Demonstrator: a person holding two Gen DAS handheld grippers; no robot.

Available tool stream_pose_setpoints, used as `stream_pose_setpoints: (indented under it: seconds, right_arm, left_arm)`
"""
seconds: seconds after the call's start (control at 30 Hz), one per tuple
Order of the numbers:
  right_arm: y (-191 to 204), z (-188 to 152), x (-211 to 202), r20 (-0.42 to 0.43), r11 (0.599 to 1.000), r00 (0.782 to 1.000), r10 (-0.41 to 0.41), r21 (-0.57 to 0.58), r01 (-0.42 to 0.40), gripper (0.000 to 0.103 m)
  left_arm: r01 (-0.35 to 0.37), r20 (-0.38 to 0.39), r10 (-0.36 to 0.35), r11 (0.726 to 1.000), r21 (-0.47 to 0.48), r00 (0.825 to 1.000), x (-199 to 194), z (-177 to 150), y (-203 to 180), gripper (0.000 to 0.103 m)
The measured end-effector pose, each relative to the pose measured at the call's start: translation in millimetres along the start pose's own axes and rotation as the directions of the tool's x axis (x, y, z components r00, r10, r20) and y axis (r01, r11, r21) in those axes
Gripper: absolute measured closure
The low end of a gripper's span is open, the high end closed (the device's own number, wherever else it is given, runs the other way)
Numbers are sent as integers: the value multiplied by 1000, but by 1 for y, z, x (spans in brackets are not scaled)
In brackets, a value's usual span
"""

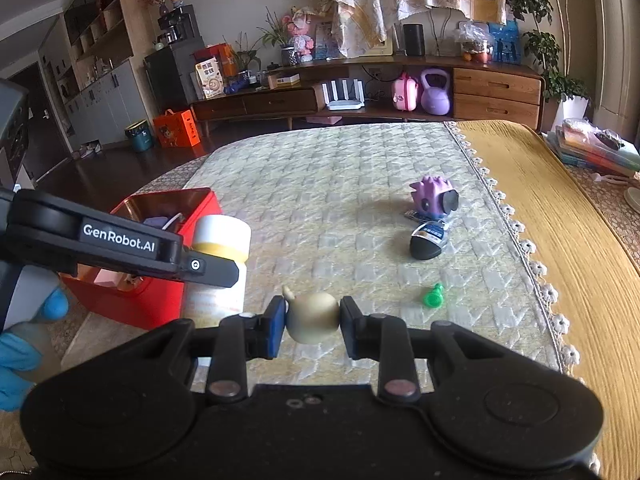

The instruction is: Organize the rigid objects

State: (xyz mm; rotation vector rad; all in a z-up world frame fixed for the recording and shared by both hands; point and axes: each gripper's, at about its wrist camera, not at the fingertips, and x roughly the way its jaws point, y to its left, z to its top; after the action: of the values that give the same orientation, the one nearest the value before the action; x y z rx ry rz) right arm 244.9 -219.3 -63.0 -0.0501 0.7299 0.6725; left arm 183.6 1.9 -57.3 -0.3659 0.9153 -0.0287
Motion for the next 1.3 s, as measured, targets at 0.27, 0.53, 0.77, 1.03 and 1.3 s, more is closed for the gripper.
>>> stream_pose_setpoints:
  seconds: [0.27, 0.53, 0.77, 1.03, 1.3]
  right_arm:
    - [39, 11, -4, 12, 998, 999, 30, -58, -30, 74]
    - [74, 21, 3, 22, 993, 998, 60, -104, -58, 74]
    - [101, 31, 17, 16, 985, 996, 83, -156, -79, 74]
    - [75, 14, 18, -7, 993, 1000, 22, -119, -23, 74]
    - [18, -4, 2, 5, 999, 1000, -27, -23, 27, 74]
  left_arm:
    - [-3, 21, 4, 1000, -25, 1000, -39, 2, 25, 58]
    - [-33, 61, 35, 999, -36, 998, -74, 17, 57, 64]
    - [-43, 83, 46, 998, -44, 995, -82, 25, 85, 85]
    - [-15, 16, 15, 1000, -6, 1000, -55, 11, 68, 84]
    - [-1, -52, 2, 1000, 13, 999, -9, 11, 22, 77]
